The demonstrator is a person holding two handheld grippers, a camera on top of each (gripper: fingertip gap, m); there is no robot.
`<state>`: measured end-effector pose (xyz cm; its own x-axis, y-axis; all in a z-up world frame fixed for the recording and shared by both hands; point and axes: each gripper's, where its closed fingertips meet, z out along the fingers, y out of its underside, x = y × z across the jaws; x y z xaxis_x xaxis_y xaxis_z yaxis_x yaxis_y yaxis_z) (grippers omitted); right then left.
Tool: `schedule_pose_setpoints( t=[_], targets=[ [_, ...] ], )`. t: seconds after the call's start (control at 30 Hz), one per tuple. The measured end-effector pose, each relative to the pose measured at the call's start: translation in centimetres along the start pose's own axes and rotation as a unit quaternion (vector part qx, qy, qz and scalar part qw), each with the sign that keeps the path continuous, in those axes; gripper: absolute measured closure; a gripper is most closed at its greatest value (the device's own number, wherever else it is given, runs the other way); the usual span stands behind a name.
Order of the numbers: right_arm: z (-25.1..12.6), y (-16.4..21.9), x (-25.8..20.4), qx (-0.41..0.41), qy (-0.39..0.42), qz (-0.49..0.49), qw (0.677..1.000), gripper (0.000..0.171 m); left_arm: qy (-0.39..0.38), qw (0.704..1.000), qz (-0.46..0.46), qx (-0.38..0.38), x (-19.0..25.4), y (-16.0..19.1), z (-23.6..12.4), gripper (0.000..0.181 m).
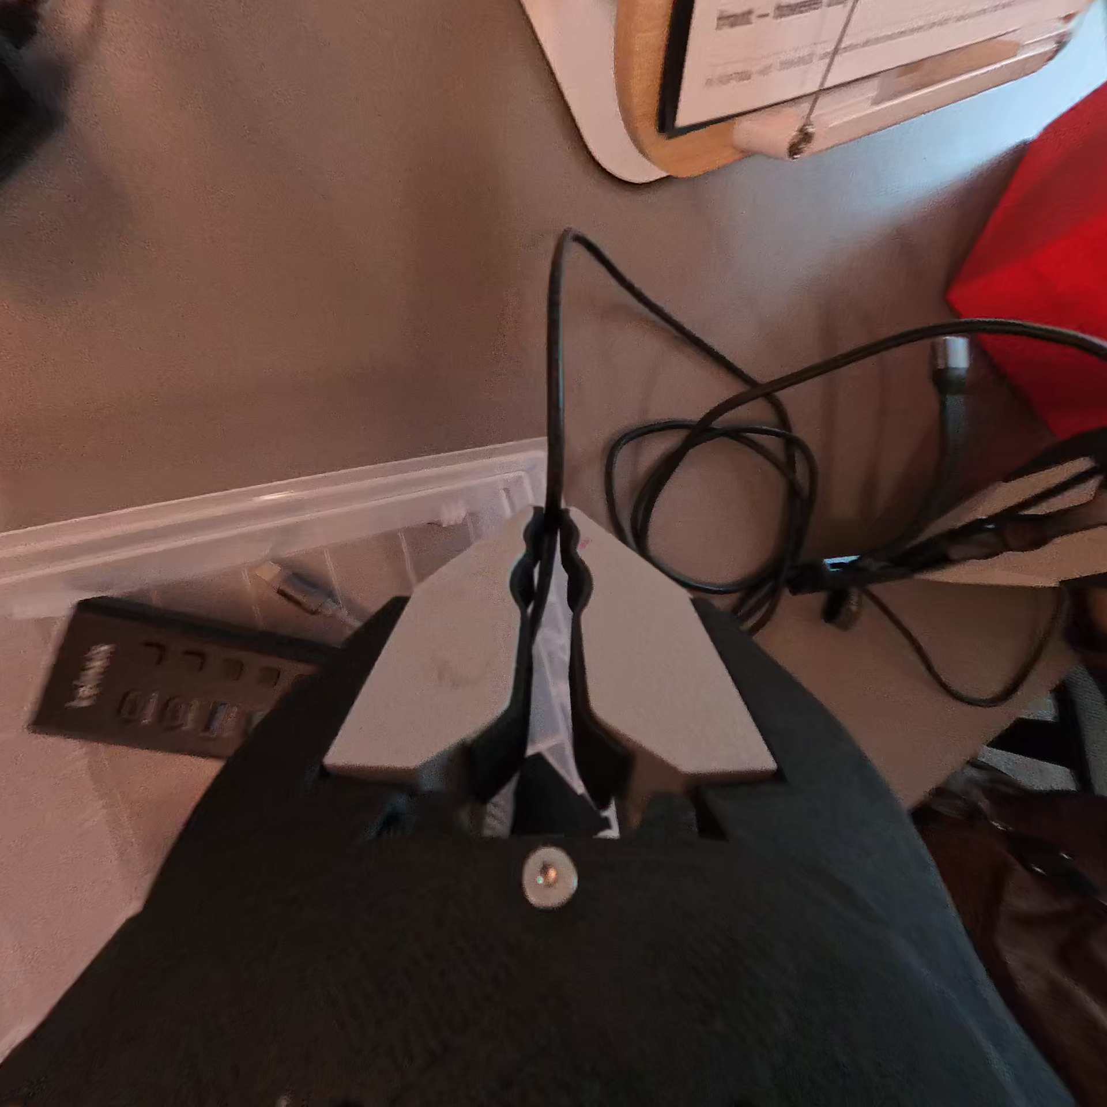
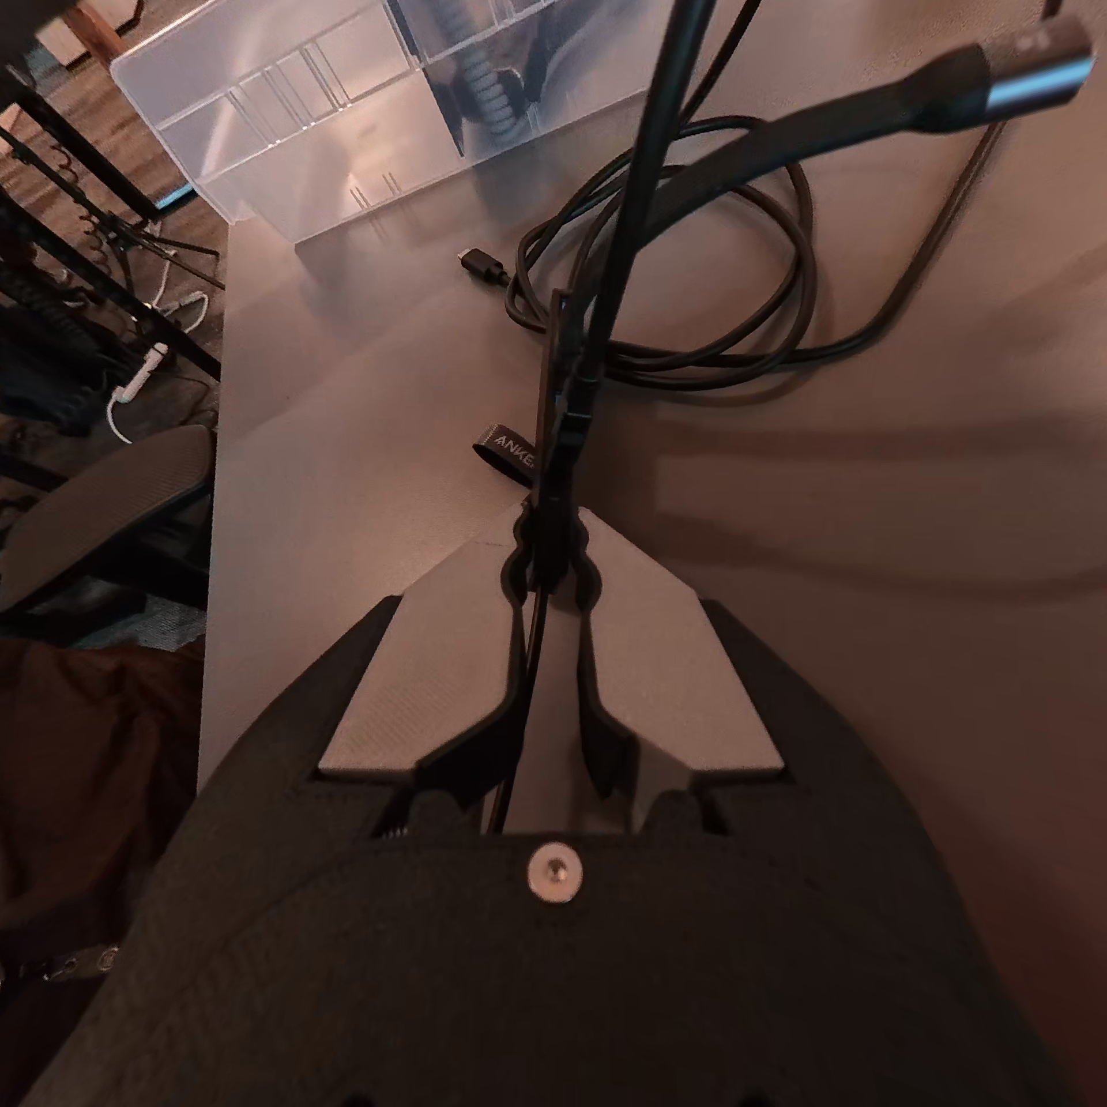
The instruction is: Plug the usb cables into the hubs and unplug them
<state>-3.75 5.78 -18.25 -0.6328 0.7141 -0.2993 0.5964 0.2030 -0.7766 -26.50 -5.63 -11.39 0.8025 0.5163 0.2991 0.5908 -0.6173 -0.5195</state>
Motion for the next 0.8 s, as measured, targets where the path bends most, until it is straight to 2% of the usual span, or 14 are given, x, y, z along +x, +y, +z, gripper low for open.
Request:
schedule_pose_setpoints(
  t=[0.07, 0.17, 0.27, 0.33, 0.4, 0.5, 0.57, 0.6, 0.8],
  targets=[
    [0.0, 0.0, 0.0, -0.002, 0.003, -0.003, 1.0, 0.163, -0.029, 0.999, 0.026, 0.01, -0.4, -0.6, -1.3, 0.179],
    [0.0, -0.1, 0.0, -0.004, 0.01, -0.012, 1.0, 0.163, -0.022, 0.997, 0.046, 0.061, 1.6, -2.8, -4.3, 0.179],
    [-0.2, -0.4, -0.2, 0.004, 0.007, -0.015, 1.0, 0.164, 0.018, 0.988, 0.096, 0.12, 6.5, -5.1, -6.9, 0.179],
    [-0.4, -0.6, -0.1, 0.011, 0.006, -0.011, 1.0, 0.164, 0.037, 0.98, 0.139, 0.139, 10.1, -5.8, -7.3, 0.179],
    [-0.7, -1.0, -0.3, 0.025, -0.004, -0.008, 1.0, 0.164, 0.036, 0.974, 0.179, 0.131, 12.9, -5.7, -6.1, 0.179],
    [-1.4, -1.7, -0.6, 0.05, -0.019, 0.002, 0.999, 0.164, 0.039, 0.974, 0.208, 0.084, 15.3, -4.0, -1.9, 0.176],
    [-1.9, -2.2, -0.6, 0.069, -0.025, 0.013, 0.997, 0.164, 0.041, 0.978, 0.203, 0.037, 15.6, -1.9, 1.2, 0.14],
    [-2.2, -2.4, -0.5, 0.079, -0.025, 0.016, 0.996, 0.164, 0.035, 0.979, 0.2, 0.029, 15.4, -1.1, 2.2, 0.13],
    [-4.1, -4.0, -0.6, 0.132, -0.041, 0.02, 0.99, 0.164, 0.02, 0.973, 0.215, 0.084, 14.9, 3.6, 2.6, 0.117]
  ],
)
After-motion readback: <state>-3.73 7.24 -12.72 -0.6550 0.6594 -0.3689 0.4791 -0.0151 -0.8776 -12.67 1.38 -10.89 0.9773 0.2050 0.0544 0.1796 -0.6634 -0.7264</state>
